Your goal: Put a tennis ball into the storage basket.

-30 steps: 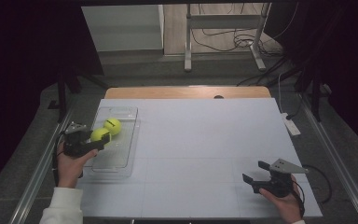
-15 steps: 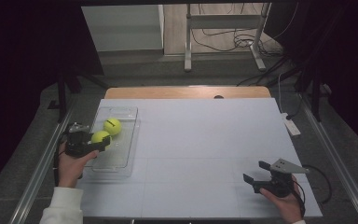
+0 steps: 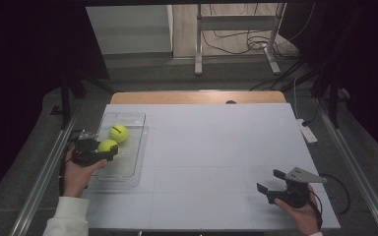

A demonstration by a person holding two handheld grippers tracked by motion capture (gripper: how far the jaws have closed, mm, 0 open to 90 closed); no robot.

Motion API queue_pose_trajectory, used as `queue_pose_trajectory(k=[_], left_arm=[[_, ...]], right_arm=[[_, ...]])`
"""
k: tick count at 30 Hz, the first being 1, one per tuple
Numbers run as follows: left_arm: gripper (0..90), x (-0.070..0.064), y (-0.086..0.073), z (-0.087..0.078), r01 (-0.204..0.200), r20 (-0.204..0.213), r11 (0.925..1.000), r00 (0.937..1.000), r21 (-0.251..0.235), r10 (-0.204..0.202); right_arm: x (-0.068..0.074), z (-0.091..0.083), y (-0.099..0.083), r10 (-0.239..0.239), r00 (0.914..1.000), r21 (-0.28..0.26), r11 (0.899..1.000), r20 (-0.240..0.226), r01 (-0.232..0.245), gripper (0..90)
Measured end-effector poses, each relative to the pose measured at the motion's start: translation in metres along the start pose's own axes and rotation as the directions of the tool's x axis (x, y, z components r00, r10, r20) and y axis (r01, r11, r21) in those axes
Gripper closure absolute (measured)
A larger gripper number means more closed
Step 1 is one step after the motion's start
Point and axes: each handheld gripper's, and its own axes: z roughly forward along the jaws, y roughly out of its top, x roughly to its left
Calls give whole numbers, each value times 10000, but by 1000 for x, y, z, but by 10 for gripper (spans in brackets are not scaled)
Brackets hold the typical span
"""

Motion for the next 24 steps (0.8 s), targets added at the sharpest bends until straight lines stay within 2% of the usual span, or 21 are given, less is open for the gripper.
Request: queue_pose_trajectory(k=[12, 16, 24], left_arm=[[255, 0, 0, 1, -7, -220, 10000, 9998, 95, 9], [195, -1, 1, -4, 37, -85, 9996, 10000, -273, -40], [183, -2, 2, -13, 93, 278, 9962, 9996, -864, -69]], right_arm=[[0, 0, 0, -33, 10000, -16, 10000, -45, 33, 133], [0, 0, 0, -30, 10000, -26, 10000, -50, 30, 132], [-1, 2, 1, -16, 9999, -36, 10000, -101, 16, 133]])
